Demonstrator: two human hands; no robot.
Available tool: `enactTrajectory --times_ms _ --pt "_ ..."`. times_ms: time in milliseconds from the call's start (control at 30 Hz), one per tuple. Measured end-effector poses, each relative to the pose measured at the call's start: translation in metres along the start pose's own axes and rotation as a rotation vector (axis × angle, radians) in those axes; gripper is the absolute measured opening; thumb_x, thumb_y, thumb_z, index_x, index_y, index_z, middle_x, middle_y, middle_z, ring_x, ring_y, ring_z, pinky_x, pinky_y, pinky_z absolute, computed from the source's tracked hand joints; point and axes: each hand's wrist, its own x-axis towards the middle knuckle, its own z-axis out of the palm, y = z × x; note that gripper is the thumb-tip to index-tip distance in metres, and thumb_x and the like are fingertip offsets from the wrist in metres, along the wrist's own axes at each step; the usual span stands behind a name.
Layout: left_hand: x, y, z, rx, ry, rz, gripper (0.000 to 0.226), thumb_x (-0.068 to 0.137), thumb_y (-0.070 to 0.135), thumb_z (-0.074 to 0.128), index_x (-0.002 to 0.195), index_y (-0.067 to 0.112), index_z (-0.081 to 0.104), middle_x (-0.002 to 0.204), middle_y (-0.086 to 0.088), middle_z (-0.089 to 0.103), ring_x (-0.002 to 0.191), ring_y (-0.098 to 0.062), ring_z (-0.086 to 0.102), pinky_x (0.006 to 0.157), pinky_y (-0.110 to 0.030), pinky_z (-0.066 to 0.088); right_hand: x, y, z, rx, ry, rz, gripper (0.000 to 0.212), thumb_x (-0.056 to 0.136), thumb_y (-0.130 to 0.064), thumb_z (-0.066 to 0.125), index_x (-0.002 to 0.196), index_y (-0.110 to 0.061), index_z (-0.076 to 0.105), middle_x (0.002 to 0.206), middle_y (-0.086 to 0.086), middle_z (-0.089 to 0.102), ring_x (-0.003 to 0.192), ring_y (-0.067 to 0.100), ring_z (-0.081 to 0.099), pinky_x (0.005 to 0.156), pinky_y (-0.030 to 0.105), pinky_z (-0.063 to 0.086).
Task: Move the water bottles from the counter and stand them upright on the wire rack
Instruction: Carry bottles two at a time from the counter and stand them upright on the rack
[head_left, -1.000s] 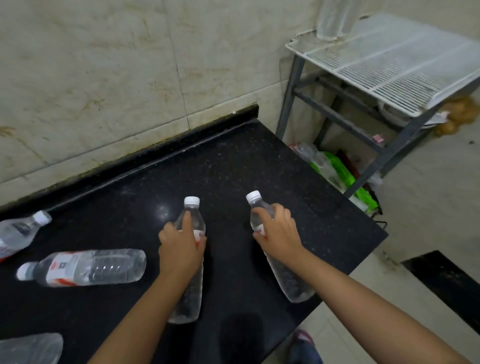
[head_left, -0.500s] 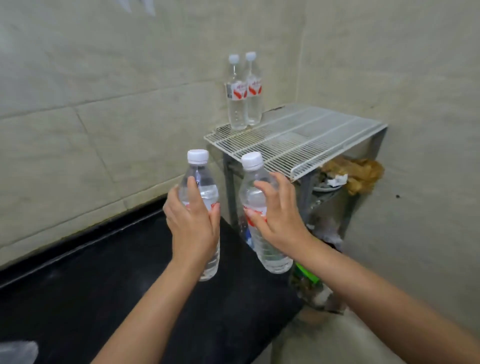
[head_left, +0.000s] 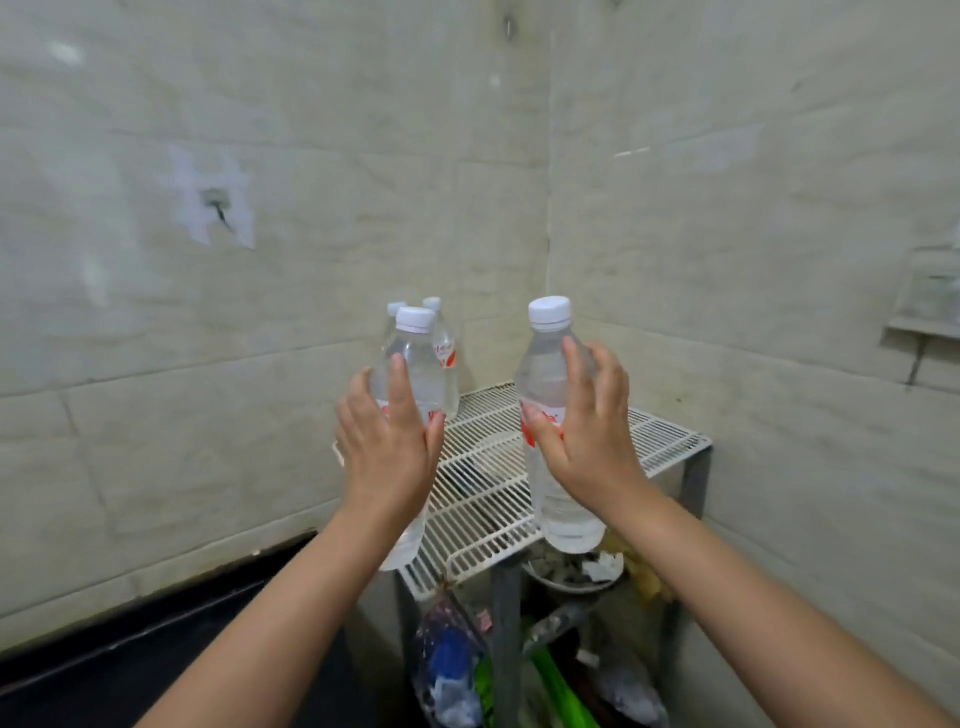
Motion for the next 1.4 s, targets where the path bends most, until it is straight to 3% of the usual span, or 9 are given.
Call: enactTrajectory --times_ms 233,367,467,567,767,967,1100,1233,1400 --pt "0.05 -0.01 0.097 0.015 0.129 0.031 0.059 0.076 0.032 0.057 0.12 -0.002 0.037 0.107 -0.041 0.046 0.079 -0.044 0.052 0.062 -0.057 0.051 0.036 0.073 0.073 0.006 -0.069 -0.005 0.061 0.079 -0.036 0.043 0.126 0.0 0.029 0.12 0.024 0.036 0.101 0.028 0.033 0.084 0.054 0.047" --pt "0.074 -0.019 0.153 0.031 0.097 0.025 0.059 0.077 0.037 0.039 0.122 0.0 0.035 0.113 -0.031 0.039 0.084 -0.042 0.051 0.067 -0.056 0.051 0.048 0.109 0.12 0.068 -0.186 0.063 0.061 0.079 -0.037 0.043 0.127 -0.003 0.027 0.114 0.038 0.051 0.104 0.028 0.031 0.085 0.056 0.046" --pt "0.085 -0.022 0.188 0.034 0.044 -0.016 0.058 0.078 0.037 0.039 0.123 -0.001 0.036 0.108 -0.041 0.05 0.09 -0.044 0.053 0.069 -0.058 0.05 0.054 0.133 0.152 0.191 -0.254 0.145 0.061 0.079 -0.04 0.04 0.129 -0.012 0.02 0.121 0.038 0.046 0.11 0.024 0.029 0.095 0.05 0.038" --pt "0.097 -0.027 0.214 0.014 0.081 -0.021 0.059 0.079 0.038 0.039 0.124 0.001 0.034 0.118 -0.023 0.033 0.095 -0.031 0.034 0.072 -0.056 0.051 0.062 0.15 0.181 0.277 -0.286 0.199 0.061 0.078 -0.041 0.041 0.128 -0.014 0.019 0.123 0.037 0.044 0.117 0.037 0.039 0.097 0.042 0.03" --pt "0.101 -0.016 0.247 0.072 0.091 -0.096 0.062 0.073 0.031 0.059 0.119 -0.001 0.035 0.117 -0.019 0.03 0.102 -0.034 0.032 0.071 -0.06 0.049 0.069 0.174 0.222 0.384 -0.432 0.245 0.077 0.076 -0.041 0.046 0.135 0.007 0.034 0.128 0.035 0.042 0.121 0.041 0.04 0.101 0.037 0.025" --pt "0.086 -0.004 0.259 0.062 -0.081 -0.356 0.054 0.078 0.036 0.042 0.123 0.008 0.032 0.112 -0.043 0.05 0.1 -0.054 0.053 0.078 -0.062 0.047 0.069 0.206 0.227 0.462 -0.524 0.296 0.079 0.077 -0.026 0.069 0.138 0.005 0.028 0.136 0.027 0.036 0.128 0.038 0.037 0.109 0.038 0.029" --pt "0.084 -0.003 0.255 0.067 -0.038 -0.386 0.054 0.077 0.042 0.044 0.122 0.016 0.03 0.111 -0.038 0.05 0.096 -0.052 0.053 0.081 -0.055 0.046 0.072 0.21 0.22 0.529 -0.622 0.243 0.082 0.079 -0.025 0.07 0.143 -0.007 0.021 0.142 0.015 0.031 0.132 0.026 0.033 0.107 0.029 0.027" --pt "0.093 0.005 0.234 -0.026 -0.05 -0.504 0.08 0.069 0.058 0.032 0.137 0.014 0.026 0.125 -0.026 0.043 0.115 -0.038 0.043 0.096 -0.047 0.038 0.094 0.217 0.209 0.476 -0.685 0.22 0.066 0.086 -0.029 0.061 0.14 -0.007 0.029 0.141 0.013 0.036 0.131 0.025 0.035 0.107 0.035 0.03" --pt "0.147 0.007 0.204 -0.139 -0.2 -0.428 0.043 0.096 0.017 0.043 0.136 0.003 0.038 0.132 -0.018 0.049 0.119 -0.029 0.047 0.087 -0.027 0.035 0.152 0.222 0.203 0.581 -0.905 0.169 0.053 0.091 -0.008 0.049 0.141 -0.01 0.032 0.145 0.011 0.039 0.128 0.025 0.042 0.103 0.031 0.034"
